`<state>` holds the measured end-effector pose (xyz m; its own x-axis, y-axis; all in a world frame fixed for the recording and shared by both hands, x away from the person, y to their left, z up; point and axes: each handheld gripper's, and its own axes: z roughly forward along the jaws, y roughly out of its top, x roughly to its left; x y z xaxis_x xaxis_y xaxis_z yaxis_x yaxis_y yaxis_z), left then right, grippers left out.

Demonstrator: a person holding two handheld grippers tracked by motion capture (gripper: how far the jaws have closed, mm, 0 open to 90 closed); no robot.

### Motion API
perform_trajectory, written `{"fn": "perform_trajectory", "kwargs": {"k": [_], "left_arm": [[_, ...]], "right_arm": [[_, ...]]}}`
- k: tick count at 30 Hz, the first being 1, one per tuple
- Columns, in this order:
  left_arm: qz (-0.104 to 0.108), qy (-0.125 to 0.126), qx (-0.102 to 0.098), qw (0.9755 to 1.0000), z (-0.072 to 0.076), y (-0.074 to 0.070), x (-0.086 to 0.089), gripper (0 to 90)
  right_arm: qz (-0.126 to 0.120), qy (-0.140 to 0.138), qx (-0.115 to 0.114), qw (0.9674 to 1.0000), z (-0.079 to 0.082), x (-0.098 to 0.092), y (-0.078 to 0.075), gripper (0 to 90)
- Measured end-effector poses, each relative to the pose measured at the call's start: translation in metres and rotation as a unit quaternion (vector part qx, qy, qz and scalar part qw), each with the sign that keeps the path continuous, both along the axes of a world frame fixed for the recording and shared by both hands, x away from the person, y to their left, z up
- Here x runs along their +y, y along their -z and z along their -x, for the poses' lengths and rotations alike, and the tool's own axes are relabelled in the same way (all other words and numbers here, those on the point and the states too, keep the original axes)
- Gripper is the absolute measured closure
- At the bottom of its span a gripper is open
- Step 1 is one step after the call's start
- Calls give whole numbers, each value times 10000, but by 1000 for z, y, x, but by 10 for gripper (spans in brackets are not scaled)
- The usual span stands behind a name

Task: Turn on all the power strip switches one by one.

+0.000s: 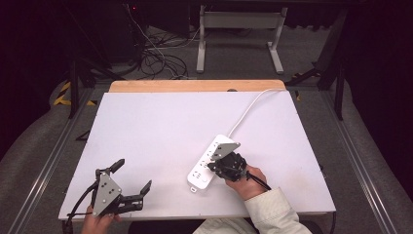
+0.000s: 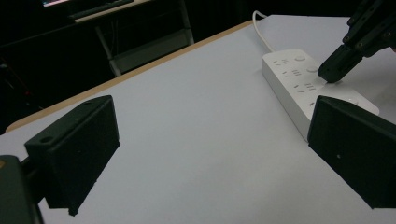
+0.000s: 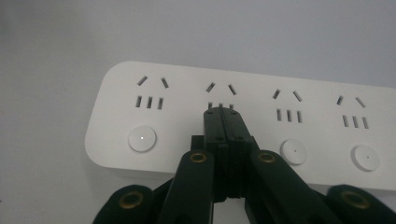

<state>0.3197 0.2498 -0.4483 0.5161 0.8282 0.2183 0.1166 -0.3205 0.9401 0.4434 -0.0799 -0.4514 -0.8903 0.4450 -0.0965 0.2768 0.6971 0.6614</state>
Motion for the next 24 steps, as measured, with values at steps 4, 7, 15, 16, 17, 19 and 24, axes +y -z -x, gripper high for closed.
{"fn": "perform_trajectory", "kwargs": {"k": [4,7,15,16,17,19,24], "left_arm": [[-28,-7,-13,10000,0,0,0,25],[-8,-4,4,10000,0,0,0,25],[-22,2,-4,10000,0,0,0,24],[-25,-2,-1,10000,0,0,0,25],[-32,-4,3,10000,0,0,0,25],[-33,-5,1,10000,0,0,0,25],[10,-8,23,10000,0,0,-1,25]], "right_arm": [[69,-8,-73,9999,2,1,1,900],[57,5,-66,10000,2,1,1,900],[152,156,-252,9994,2,0,3,900],[139,149,-253,9995,2,0,3,900],[138,138,-243,9995,2,0,3,900],[138,125,-264,9995,3,-1,3,900],[193,120,-308,9993,4,0,3,900]]}}
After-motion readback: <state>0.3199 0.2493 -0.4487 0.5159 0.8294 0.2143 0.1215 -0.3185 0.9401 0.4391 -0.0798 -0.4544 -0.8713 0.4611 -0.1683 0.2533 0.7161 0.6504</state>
